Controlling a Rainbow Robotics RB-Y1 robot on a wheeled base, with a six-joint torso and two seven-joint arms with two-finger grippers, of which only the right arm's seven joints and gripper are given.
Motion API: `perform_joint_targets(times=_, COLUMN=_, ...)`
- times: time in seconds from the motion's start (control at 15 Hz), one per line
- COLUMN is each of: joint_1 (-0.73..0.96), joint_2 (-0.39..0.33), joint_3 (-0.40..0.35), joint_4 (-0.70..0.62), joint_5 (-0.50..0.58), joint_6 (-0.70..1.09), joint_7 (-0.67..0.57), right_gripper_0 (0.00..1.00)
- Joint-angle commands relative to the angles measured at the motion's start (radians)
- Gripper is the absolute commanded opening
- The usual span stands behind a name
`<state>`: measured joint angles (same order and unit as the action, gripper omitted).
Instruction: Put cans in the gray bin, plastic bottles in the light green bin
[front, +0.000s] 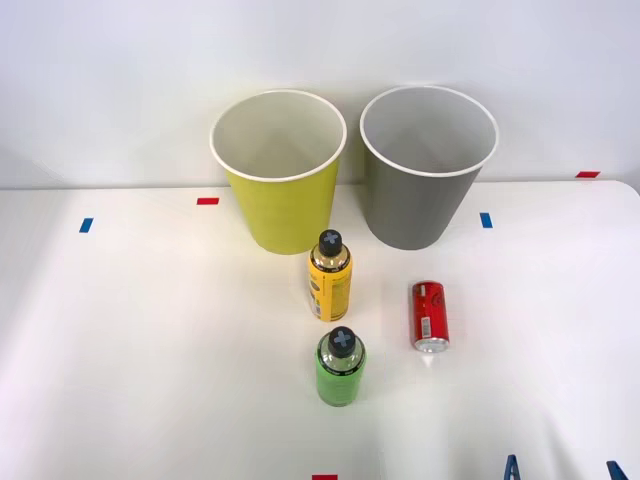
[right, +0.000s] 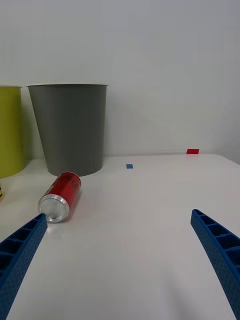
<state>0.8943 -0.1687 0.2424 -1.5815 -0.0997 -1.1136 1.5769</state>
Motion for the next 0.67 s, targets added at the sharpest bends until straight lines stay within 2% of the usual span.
perform_joint_targets(times=0.07, joint_1=0.000, joint_2=0.000, joint_3=0.000, joint_4=0.000, joint_5=0.000, joint_6=0.000, joint_7=0.000, right_gripper_0=1.00)
perform_joint_targets(times=0.67, joint_1=0.000, joint_2=0.000, joint_3=0.000, joint_4=0.000, joint_5=0.000, joint_6=0.000, joint_7=0.000, right_gripper_0=1.00)
